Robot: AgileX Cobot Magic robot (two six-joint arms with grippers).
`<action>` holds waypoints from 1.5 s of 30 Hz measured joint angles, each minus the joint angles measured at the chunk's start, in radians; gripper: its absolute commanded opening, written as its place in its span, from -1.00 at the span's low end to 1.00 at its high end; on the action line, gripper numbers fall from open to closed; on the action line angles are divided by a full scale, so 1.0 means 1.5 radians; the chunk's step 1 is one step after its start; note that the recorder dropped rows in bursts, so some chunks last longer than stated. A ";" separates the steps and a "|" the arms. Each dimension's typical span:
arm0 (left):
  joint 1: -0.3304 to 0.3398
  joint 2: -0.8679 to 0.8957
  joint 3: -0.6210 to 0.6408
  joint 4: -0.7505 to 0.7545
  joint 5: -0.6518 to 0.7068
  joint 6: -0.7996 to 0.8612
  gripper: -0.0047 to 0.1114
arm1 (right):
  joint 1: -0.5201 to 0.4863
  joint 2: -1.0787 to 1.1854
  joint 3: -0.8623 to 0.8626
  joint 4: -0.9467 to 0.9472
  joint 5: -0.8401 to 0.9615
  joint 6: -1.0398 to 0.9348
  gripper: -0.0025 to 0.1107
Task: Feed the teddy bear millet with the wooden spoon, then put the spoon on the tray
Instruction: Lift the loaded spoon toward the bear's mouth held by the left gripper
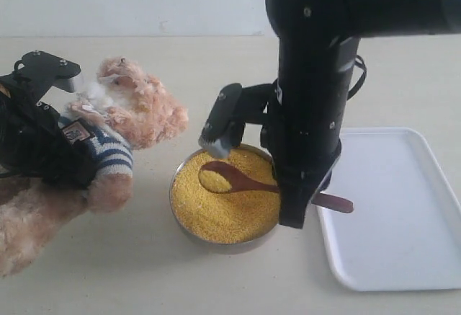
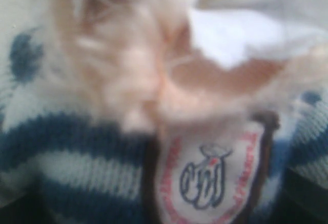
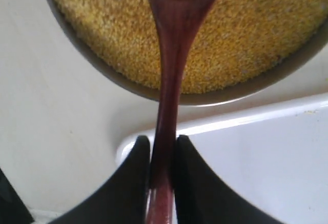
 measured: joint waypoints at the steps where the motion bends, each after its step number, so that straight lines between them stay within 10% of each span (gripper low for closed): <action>1: 0.000 0.000 0.000 0.000 0.000 0.000 -0.85 | -0.008 0.000 -0.010 0.015 0.005 0.000 -0.96; 45: 0.000 0.000 0.000 0.000 -0.022 0.003 -0.85 | -0.043 0.137 -0.266 0.379 0.025 0.206 -0.96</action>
